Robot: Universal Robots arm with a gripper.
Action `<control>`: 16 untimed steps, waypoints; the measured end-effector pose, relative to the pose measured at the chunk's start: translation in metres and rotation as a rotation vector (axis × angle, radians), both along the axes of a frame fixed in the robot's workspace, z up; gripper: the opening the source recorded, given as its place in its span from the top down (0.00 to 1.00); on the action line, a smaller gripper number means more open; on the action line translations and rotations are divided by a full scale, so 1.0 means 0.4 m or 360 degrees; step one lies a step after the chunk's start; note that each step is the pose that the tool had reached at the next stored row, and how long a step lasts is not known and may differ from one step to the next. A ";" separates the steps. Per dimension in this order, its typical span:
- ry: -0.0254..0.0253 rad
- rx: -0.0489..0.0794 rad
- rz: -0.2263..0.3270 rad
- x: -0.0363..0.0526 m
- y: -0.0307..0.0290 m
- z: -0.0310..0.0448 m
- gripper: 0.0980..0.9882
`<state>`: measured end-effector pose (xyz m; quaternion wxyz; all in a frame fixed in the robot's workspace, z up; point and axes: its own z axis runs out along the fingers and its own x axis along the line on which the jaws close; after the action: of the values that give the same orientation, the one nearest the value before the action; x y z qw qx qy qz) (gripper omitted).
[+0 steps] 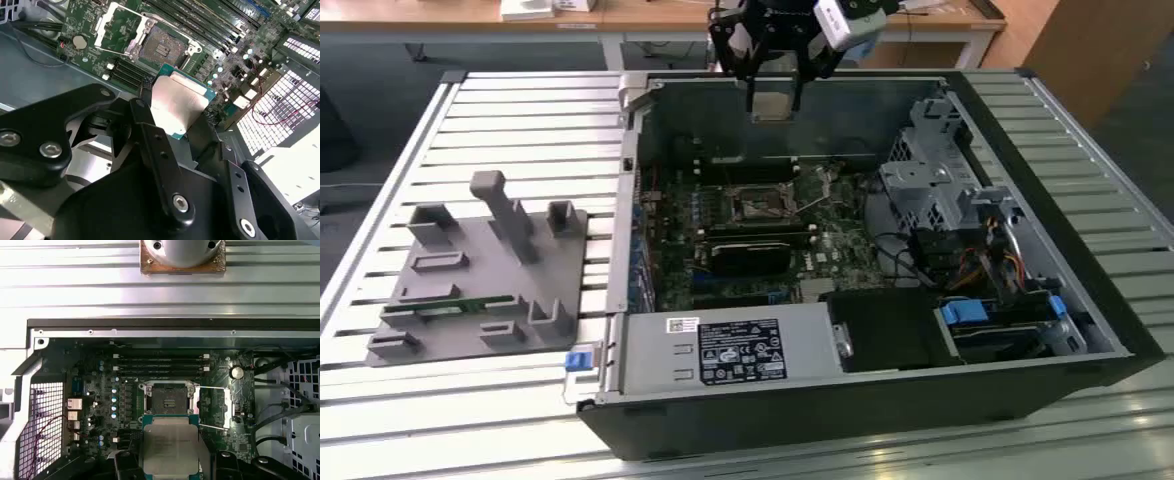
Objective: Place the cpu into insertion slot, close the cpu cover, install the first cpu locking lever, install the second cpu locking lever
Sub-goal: 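Place the cpu into insertion slot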
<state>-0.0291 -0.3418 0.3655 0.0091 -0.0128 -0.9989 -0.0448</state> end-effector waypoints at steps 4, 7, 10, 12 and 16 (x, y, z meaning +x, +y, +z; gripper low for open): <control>0.00000 0.0000 0.0000 0.000 0.000 0.000 0.51; 0.00000 0.0000 -0.0014 0.000 0.000 0.000 0.51; 0.00001 0.0000 -0.0051 0.000 0.000 0.000 0.51; 0.00001 0.0000 -0.0082 0.000 0.000 -0.001 0.51; 0.00001 0.0000 -0.0133 0.000 0.000 -0.001 0.51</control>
<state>-0.0291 -0.3418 0.3650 0.0072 -0.0545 -0.9975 -0.0451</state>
